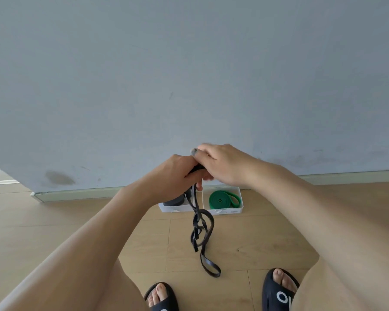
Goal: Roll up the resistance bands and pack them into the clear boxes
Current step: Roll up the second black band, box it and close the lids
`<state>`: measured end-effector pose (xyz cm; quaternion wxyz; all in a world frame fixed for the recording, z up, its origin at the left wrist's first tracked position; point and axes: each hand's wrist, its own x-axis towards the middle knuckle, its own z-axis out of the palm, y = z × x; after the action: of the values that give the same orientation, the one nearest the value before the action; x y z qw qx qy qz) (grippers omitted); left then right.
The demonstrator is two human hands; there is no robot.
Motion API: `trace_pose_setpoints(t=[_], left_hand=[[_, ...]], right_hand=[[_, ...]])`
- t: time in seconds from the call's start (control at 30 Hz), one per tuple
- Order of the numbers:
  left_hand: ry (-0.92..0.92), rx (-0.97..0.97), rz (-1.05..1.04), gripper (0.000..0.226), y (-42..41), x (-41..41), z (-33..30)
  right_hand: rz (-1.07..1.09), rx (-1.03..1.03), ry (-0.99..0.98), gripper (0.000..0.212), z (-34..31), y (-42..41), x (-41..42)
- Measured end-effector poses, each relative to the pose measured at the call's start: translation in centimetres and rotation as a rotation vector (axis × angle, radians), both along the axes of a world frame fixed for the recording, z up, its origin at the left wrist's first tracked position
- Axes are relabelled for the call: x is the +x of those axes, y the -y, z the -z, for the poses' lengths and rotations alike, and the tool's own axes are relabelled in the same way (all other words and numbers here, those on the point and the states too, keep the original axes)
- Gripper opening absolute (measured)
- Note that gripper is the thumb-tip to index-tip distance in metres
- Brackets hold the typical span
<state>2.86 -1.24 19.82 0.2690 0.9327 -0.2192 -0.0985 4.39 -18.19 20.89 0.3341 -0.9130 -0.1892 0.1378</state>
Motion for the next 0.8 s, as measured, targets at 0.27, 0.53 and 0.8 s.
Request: trace_pose_setpoints(t=[0.27, 0.53, 0.8], left_hand=[[-0.046, -0.116, -0.081, 0.024, -0.6, 0.0, 0.3], [-0.135, -0.242, -0.091, 0.022, -0.6, 0.2, 0.7], [-0.357, -0.465, -0.086, 0.026, -0.8, 0.0, 0.3]], right_hand=[[0.063, 0.075, 0.029, 0.027, -0.6, 1.5, 1.1], [0.154, 0.433, -0.035, 0.028, -1.4, 1.9, 0.8], [0.159, 0.746, -0.155, 0.015, -1.9, 1.9, 0.8]])
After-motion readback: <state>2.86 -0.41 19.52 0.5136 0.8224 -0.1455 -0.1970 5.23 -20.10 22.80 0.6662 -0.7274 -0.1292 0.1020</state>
